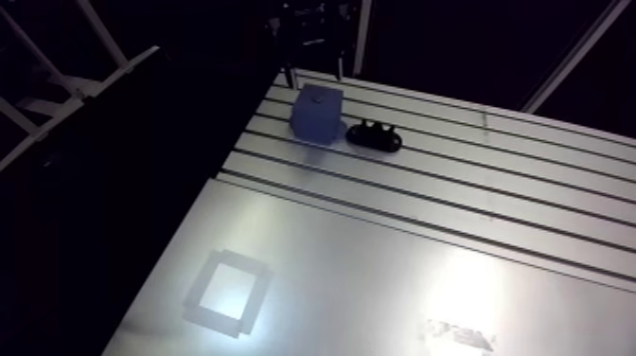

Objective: Pick up the M10 bolt and insert it into the hex recess until seated.

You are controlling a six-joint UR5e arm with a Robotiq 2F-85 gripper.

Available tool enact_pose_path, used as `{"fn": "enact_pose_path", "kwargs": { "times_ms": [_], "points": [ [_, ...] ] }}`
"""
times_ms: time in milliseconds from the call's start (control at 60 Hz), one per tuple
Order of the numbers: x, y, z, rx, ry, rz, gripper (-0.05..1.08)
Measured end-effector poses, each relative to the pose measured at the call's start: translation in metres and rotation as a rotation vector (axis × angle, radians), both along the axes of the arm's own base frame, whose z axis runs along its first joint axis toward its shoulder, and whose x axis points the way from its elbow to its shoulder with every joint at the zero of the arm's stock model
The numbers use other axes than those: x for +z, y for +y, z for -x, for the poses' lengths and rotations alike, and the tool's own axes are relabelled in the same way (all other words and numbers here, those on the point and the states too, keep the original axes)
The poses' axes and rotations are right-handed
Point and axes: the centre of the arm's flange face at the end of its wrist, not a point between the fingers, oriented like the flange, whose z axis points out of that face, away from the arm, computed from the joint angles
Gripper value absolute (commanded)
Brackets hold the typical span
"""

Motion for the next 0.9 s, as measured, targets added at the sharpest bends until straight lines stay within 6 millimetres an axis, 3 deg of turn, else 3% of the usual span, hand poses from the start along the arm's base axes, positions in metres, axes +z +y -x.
{"fn": "enact_pose_path", "kwargs": {
  "times_ms": [900],
  "points": [
    [0.015, 0.000, -0.004, -0.010, 0.028, 0.010, 0.01]
  ]
}}
